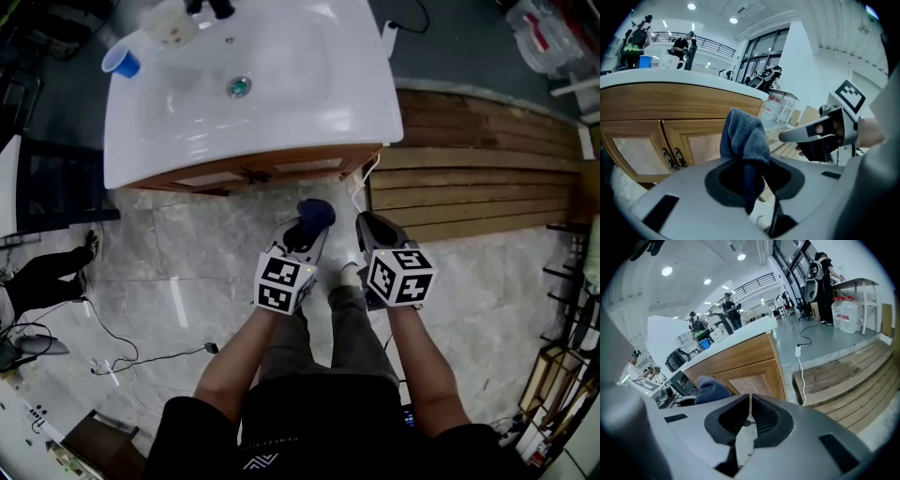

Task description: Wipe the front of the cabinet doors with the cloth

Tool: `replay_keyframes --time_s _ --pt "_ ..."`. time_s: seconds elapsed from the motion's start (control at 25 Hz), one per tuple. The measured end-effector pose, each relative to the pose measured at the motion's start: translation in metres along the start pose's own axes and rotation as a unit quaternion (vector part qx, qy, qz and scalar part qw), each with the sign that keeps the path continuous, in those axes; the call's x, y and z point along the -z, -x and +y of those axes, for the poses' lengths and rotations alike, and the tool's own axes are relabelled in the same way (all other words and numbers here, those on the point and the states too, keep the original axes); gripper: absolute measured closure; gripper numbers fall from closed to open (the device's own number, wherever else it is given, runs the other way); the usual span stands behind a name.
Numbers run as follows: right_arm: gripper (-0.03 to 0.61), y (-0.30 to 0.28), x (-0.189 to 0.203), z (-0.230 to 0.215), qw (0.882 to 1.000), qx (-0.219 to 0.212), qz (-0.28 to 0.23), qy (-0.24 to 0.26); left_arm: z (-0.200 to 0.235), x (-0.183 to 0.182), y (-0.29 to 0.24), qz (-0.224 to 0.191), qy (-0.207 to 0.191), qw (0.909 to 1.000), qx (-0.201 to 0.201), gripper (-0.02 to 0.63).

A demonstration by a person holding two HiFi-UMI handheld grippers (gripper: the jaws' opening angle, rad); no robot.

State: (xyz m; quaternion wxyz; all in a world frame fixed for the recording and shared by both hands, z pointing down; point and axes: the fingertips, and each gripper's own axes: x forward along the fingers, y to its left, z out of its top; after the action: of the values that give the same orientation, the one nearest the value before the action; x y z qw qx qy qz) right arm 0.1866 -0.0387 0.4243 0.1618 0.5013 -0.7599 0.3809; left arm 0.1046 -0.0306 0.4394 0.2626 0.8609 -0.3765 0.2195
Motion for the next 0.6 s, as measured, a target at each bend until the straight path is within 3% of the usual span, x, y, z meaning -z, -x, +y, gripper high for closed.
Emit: replay_keyframes --time_s 0.6 --pt "0.537 0.026 -0.04 0.061 0.999 -0.028 -0.024 0.032 0.007 -0.051 0.073 -0.035 0.003 0.9993 -0.016 0.509"
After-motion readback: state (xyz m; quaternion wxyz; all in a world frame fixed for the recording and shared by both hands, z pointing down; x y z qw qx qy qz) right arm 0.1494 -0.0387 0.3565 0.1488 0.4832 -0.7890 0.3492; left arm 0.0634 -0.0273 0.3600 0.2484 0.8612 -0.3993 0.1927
